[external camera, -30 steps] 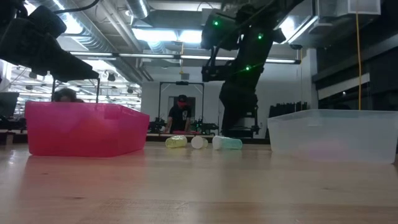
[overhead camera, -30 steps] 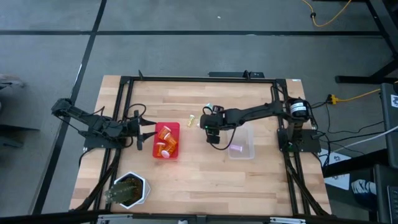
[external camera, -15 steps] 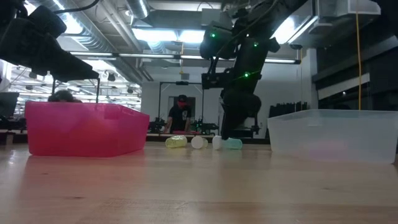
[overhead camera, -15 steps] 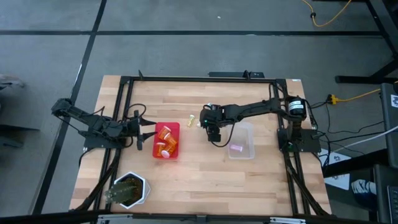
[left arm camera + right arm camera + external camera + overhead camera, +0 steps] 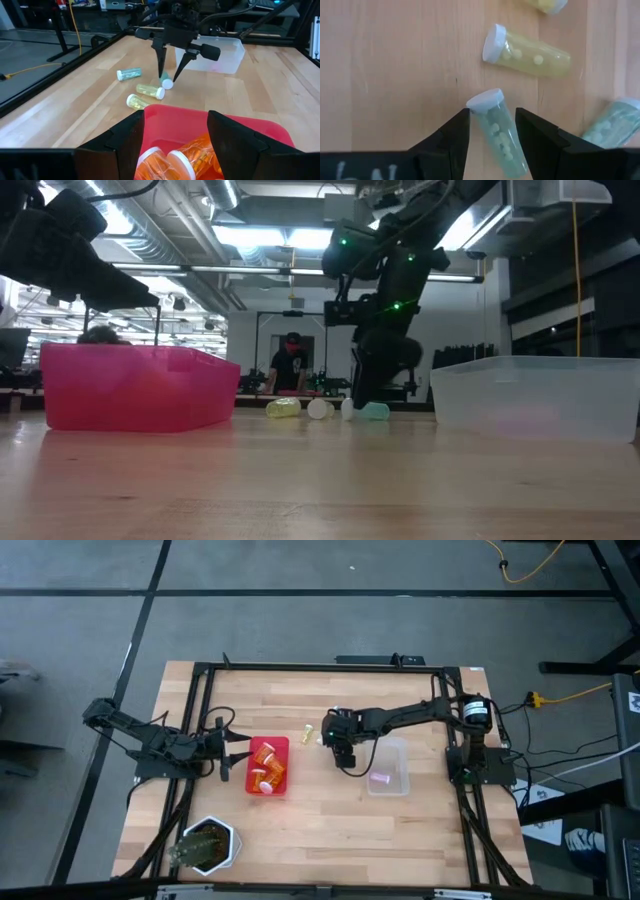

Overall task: Pick and place medicine bottles into bin by pill shape (circle, oval)
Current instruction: Put the bottom small blue pill bottle into the transparent bin

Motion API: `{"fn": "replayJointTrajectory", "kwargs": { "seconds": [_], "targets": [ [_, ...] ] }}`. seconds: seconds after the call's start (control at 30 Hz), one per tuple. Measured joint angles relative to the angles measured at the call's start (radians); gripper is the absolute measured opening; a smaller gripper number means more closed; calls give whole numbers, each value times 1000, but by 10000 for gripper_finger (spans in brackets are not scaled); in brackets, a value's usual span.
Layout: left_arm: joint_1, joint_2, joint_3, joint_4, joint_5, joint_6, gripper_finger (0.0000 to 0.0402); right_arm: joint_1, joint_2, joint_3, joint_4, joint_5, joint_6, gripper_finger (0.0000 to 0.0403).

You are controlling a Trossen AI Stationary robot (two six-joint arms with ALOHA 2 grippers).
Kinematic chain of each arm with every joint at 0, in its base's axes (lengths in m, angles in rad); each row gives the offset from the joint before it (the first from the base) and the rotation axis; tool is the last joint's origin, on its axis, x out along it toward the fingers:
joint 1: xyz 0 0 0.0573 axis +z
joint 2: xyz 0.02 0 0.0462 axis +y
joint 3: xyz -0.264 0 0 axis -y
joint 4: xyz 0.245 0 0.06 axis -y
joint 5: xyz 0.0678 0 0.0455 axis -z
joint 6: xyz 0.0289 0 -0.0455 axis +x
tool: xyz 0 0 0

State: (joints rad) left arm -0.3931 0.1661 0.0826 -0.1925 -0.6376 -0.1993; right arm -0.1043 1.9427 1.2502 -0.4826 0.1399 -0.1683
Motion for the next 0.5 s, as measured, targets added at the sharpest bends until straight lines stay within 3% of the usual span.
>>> {"fn": "replayJointTrajectory", "kwargs": {
  "seconds": [0.5],
  "targets": [
    [0,0,0,-1,0,0,212,-24,0,-43,23,-41,17,162]
  ]
}}
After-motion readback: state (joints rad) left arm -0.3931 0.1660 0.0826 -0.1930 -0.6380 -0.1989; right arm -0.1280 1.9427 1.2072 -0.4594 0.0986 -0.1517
